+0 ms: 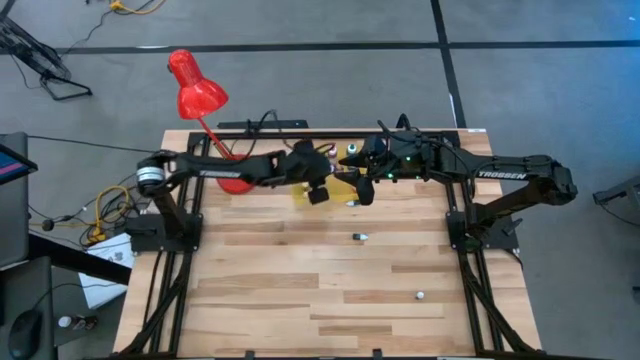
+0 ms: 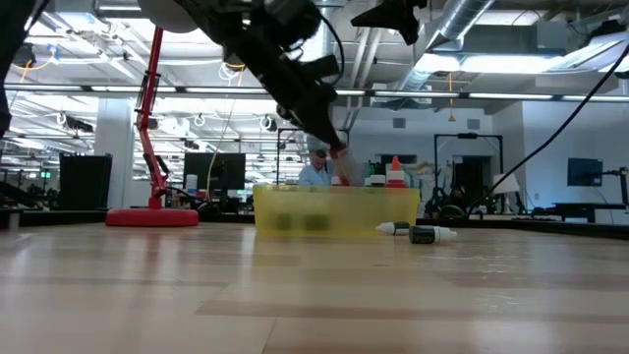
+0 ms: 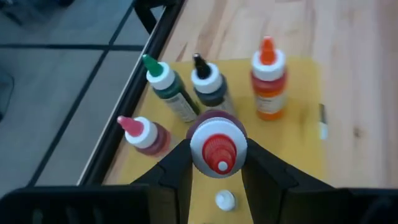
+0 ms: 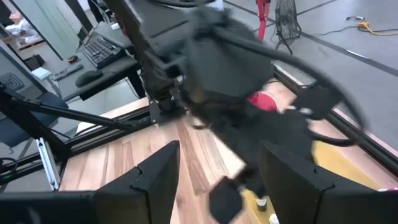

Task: Pick & Place food coloring
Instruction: Put the large red food coloring bottle into the yellow bin

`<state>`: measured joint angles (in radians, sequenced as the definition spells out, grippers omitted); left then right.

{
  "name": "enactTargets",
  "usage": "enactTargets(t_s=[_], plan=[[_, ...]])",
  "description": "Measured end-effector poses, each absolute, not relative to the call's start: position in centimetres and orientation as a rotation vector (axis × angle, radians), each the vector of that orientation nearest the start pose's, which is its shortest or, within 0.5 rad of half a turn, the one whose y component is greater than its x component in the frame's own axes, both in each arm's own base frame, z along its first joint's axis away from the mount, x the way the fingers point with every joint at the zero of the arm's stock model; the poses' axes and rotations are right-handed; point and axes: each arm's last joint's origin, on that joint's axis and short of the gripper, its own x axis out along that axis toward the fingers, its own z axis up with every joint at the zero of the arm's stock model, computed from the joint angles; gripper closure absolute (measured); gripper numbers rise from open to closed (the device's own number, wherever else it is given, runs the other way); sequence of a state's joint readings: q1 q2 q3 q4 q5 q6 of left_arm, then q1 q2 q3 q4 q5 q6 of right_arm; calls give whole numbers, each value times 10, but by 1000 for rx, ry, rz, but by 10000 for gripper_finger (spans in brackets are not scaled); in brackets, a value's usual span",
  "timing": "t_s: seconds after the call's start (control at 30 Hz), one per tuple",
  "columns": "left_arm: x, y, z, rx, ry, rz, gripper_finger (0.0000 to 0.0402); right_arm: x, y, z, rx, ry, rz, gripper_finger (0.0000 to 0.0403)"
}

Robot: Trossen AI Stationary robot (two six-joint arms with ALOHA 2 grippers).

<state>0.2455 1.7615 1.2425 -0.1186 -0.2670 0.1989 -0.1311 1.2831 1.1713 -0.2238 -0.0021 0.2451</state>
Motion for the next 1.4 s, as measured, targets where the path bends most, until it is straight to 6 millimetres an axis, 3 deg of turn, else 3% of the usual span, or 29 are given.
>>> enactTargets(t_s=[0.27, 0.5, 1.4], plan=[[392, 136, 224, 135, 746, 480, 304, 284, -37, 357, 265, 318, -168, 198], [396, 150, 203, 41, 810, 499, 304, 284, -37, 357, 265, 318, -169, 198], [394, 143, 196, -8, 883, 468, 292, 284, -37, 357, 265, 318, -168, 198]])
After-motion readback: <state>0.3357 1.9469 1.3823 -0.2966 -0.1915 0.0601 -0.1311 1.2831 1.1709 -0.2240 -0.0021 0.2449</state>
